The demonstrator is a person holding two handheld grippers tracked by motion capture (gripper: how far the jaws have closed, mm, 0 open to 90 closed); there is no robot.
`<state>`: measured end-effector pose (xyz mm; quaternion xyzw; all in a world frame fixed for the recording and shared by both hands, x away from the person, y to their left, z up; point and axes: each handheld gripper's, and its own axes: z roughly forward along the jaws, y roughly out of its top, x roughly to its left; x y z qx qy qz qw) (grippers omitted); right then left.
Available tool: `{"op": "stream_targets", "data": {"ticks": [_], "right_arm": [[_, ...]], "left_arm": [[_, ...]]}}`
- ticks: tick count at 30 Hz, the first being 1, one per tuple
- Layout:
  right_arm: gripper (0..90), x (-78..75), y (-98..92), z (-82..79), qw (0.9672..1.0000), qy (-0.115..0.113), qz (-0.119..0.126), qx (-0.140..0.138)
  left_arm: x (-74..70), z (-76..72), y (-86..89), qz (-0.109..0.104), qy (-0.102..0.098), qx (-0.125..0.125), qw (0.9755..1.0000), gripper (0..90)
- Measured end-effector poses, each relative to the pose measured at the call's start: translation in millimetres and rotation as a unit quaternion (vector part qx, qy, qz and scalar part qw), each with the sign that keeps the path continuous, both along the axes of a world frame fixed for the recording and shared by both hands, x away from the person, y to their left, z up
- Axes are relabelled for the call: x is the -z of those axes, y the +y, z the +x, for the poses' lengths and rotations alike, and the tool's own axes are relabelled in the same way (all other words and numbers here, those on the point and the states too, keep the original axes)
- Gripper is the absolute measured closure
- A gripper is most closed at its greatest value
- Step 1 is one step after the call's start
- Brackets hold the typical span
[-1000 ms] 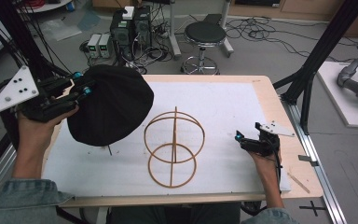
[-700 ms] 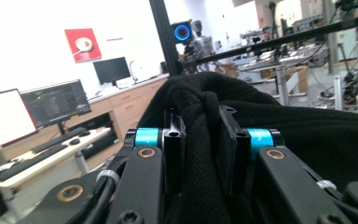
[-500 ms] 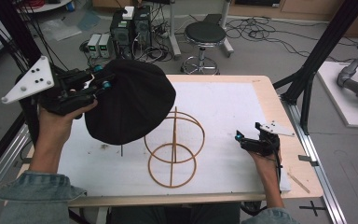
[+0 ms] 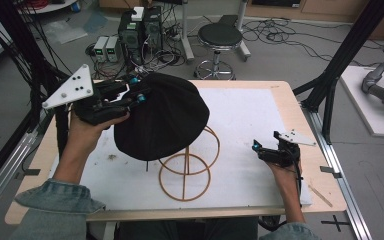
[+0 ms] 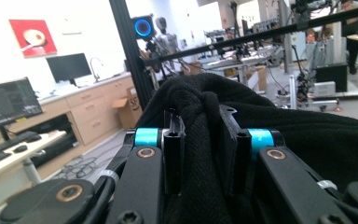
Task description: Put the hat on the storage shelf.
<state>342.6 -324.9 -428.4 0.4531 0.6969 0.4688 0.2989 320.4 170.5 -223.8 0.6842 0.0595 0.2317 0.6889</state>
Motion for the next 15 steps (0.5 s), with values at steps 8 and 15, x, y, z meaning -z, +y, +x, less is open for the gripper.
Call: {"op": "stream_targets", "data": {"ticks": [8, 15], "right_arm": [[11.5, 0.5, 0.8, 0.3, 1.0, 0.003, -0.001, -0.001], [11.5, 0.6, 0.5, 0.5, 1.0, 0.002, -0.003, -0.002]], "left_arm": [[12.0, 2.9, -17.5, 0.007, 0.013, 0.023, 0.9996, 73.6], [23.1, 2.9, -33.3, 0.035, 0.022, 0.035, 0.9986, 72.7]]}}
